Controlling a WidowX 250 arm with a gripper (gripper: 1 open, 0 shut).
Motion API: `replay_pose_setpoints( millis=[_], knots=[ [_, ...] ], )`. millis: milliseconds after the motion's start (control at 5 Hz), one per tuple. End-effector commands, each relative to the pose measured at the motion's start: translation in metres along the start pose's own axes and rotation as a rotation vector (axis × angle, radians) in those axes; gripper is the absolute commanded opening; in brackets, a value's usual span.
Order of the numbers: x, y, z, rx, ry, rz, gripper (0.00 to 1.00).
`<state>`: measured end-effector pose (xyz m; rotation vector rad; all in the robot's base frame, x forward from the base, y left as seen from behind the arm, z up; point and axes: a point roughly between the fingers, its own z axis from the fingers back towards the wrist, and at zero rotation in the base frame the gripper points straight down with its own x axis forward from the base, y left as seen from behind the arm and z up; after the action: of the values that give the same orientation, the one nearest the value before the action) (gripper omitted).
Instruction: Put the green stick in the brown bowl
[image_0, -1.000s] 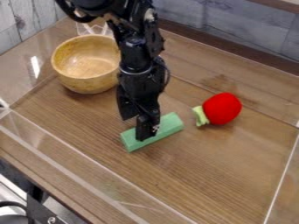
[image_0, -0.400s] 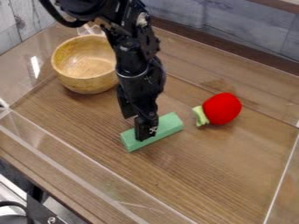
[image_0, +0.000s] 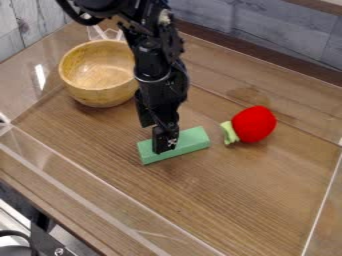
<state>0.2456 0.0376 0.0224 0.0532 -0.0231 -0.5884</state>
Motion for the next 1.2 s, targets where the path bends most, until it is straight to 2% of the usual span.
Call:
replay_pose_setpoints(
  millis=[0,400,800,1000],
  knots=[
    [-0.006,-0.027,-0.025,-0.048,0.071,-0.133,1.00],
    [-0.039,-0.018,-0.027,-0.074,0.088,-0.127,1.00],
    [-0.029,-0.019,-0.027,-0.097,0.111,-0.123,1.00],
    [-0.039,-0.024,-0.027,-0.108,0.124,-0.106,1.00]
  ],
)
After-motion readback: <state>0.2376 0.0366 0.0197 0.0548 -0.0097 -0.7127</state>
